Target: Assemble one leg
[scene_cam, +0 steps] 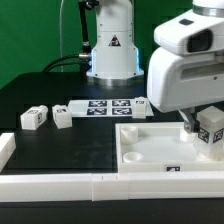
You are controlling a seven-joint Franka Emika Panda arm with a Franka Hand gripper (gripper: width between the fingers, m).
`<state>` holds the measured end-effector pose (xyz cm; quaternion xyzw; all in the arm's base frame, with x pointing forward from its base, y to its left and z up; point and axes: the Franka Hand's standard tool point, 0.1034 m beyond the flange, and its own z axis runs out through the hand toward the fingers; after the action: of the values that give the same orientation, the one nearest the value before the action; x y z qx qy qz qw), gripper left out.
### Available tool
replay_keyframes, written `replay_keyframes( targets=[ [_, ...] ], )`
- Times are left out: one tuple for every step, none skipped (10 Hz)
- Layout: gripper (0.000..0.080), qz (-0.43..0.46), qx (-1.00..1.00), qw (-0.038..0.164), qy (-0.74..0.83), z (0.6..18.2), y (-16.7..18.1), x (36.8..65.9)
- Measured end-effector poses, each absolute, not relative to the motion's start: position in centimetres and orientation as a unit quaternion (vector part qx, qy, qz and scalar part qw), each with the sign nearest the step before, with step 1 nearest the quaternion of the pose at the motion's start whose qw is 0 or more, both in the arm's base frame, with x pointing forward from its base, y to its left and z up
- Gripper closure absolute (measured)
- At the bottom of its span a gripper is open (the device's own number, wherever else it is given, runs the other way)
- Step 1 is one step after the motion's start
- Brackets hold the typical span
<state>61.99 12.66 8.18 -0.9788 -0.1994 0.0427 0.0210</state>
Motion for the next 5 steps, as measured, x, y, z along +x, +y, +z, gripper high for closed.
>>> replay_keyframes(
  targets=[
    [0.015, 0.042, -0.978, 0.021, -0.204, 8.18, 12.53, 62.04],
    [0.0183, 0.042, -0.979, 0.021, -0.201, 8.17, 12.54, 62.03],
    [0.0183, 0.042, -0.979, 0.021, -0.201, 8.17, 12.53, 62.03],
    [0.0365, 0.042, -0.979, 0.021, -0.201, 8.17, 12.52, 62.03],
    [0.0365, 0.042, -0.979, 0.021, -0.201, 8.17, 12.52, 62.03]
  ],
)
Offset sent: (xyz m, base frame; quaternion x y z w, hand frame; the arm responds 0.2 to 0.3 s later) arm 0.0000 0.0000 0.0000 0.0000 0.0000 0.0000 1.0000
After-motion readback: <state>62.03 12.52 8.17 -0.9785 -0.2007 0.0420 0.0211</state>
